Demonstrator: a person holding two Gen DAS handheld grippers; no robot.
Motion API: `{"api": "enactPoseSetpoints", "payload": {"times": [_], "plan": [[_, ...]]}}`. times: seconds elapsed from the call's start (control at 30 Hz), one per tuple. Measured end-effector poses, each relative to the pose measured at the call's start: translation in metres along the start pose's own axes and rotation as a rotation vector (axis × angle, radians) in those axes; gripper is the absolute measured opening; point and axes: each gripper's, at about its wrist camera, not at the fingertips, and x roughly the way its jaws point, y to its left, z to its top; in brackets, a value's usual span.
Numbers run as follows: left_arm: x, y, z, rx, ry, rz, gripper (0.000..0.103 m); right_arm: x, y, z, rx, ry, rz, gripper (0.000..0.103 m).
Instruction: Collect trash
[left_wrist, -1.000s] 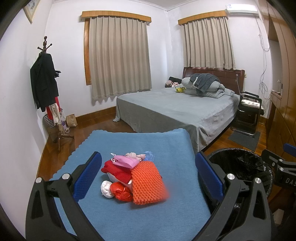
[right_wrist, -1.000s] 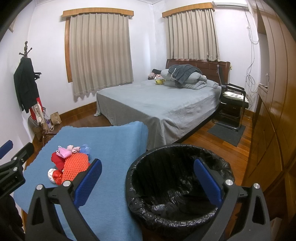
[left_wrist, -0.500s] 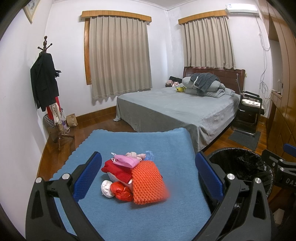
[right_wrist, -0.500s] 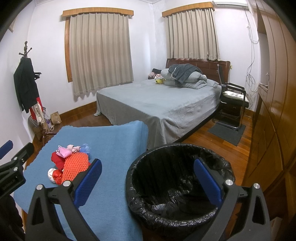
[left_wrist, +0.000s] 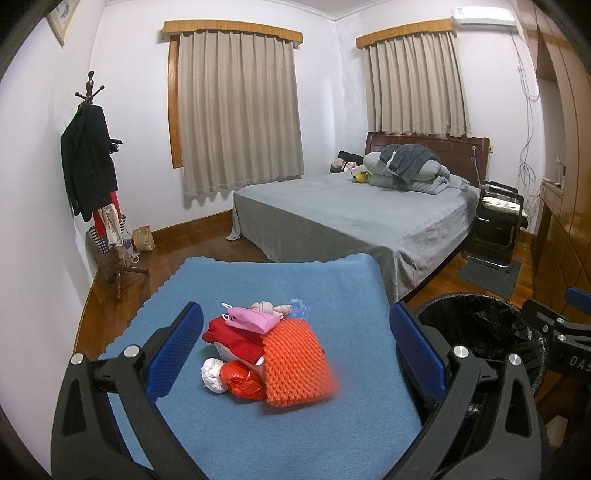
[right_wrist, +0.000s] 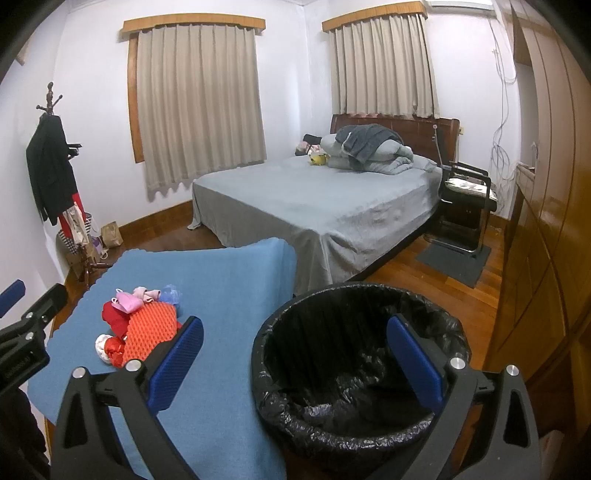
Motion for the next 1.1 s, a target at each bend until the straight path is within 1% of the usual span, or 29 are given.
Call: {"api": "enactPoseSetpoints", "payload": {"times": [0.7,0.83,1.07,1.1], "plan": [[0.0006,0.0002,0.0002,-0.001,0.003,-0.001,0.098,0.0016,0.0011,-0.0034,-0.001,0.005,0.002,0.097],[0.001,0.001,-0.0006,-0.001,0.004,0.0,0.098,0.0072,-0.0004,-0.0018,-0.002,0.006,0.004,0.097],[0.0018,0.0015,-0.0012,-0.003,0.005,-0.001,0.098,0.0048,0.0041,0.0028,-0.005,0.008,0.01,0.097],[0.0018,0.0012,-0.0011,-0.003,0.006,-0.001,0.098,0.0073,0.0054,-0.0015,-0.007,0.009,0.012,0.097]]}}
